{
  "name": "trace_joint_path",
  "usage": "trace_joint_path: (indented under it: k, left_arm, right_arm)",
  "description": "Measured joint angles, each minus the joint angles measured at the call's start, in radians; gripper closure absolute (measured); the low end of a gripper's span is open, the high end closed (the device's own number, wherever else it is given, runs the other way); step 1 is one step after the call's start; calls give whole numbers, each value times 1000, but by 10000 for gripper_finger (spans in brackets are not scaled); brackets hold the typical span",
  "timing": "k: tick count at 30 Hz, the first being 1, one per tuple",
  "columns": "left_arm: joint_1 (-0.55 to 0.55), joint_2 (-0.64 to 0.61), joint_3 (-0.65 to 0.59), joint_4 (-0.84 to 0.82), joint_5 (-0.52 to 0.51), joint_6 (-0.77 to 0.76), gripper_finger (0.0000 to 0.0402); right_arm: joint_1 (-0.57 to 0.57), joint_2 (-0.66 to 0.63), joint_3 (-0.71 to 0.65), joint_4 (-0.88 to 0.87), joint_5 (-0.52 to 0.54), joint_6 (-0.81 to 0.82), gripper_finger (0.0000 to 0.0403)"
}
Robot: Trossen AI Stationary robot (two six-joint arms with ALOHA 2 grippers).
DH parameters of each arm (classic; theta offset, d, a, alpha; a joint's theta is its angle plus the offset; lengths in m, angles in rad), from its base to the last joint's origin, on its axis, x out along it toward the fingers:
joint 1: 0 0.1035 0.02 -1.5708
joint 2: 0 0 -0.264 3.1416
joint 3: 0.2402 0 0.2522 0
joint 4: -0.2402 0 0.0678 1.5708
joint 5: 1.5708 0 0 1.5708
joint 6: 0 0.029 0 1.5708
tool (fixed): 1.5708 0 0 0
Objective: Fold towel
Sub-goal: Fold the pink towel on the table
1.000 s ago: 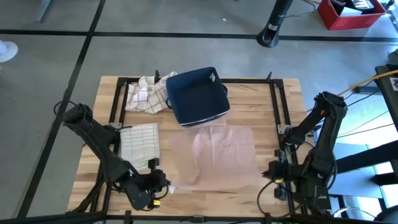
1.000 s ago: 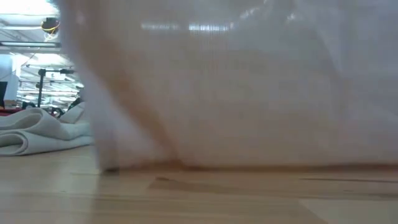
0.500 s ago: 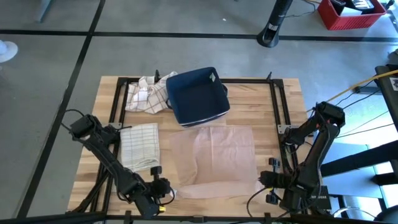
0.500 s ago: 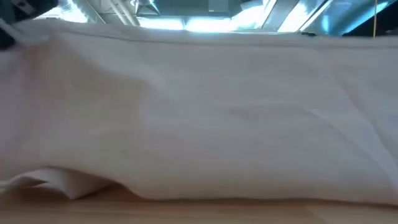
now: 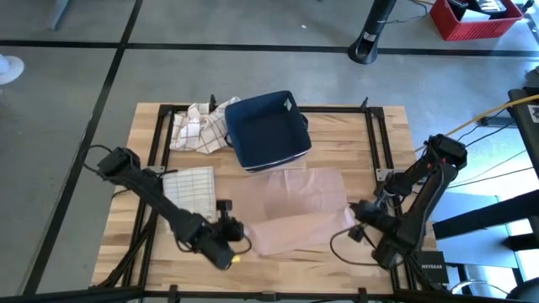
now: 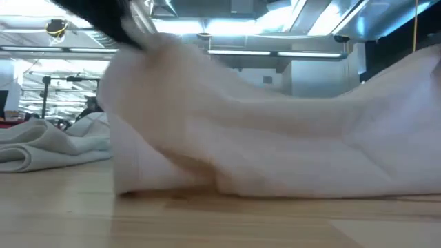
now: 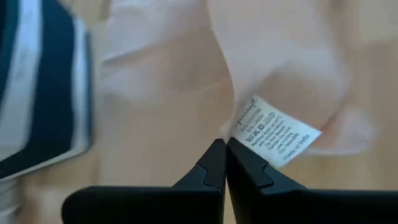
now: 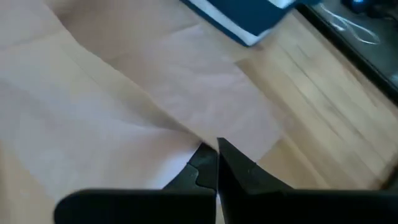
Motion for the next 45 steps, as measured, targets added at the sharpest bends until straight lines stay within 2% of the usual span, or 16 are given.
trace_joint_path:
  k: [4, 9, 14, 16, 19, 22, 26, 28, 36, 40, 43, 45]
  left_arm:
    - [48, 0, -18, -137, -32, -53, 401]
    - [93, 0, -34, -271, -130, -136, 401]
    - [138, 0, -57, -251, -138, -109, 401]
    - [151, 0, -81, -222, -95, -96, 401]
    - [160, 0, -114, -194, -34, -113, 401]
    - [161, 1, -144, -209, -27, -201, 401]
    - [171, 1, -170, -257, -82, -371, 401]
    - [189, 0, -187, -249, -113, -398, 401]
    - [273, 0, -240, -136, -113, -245, 401]
    - [302, 0, -253, -81, -55, -149, 401]
    - [310, 0, -254, -75, -51, -118, 386]
    - [312, 0, -255, -80, -50, -104, 362]
  right_arm:
    - [-65, 0, -67, 7, -15, -3, 400]
    - [-142, 0, -162, 8, -24, -3, 400]
    - [-229, 0, -234, 11, 7, -3, 400]
    - [-262, 0, -245, 20, 40, -9, 400]
    - [-314, 0, -251, 45, 54, -83, 400]
    - [-362, 0, -252, 74, 82, -178, 400]
    - [-446, 0, -253, 102, 108, -302, 400]
    - [-490, 0, -264, 118, 109, -354, 400]
    - [-638, 1, -350, 338, 91, -604, 400]
    - [-693, 4, -370, 418, 107, -702, 400]
    - [-730, 4, -372, 425, 131, -724, 390]
    - [-753, 4, -372, 425, 134, -740, 368]
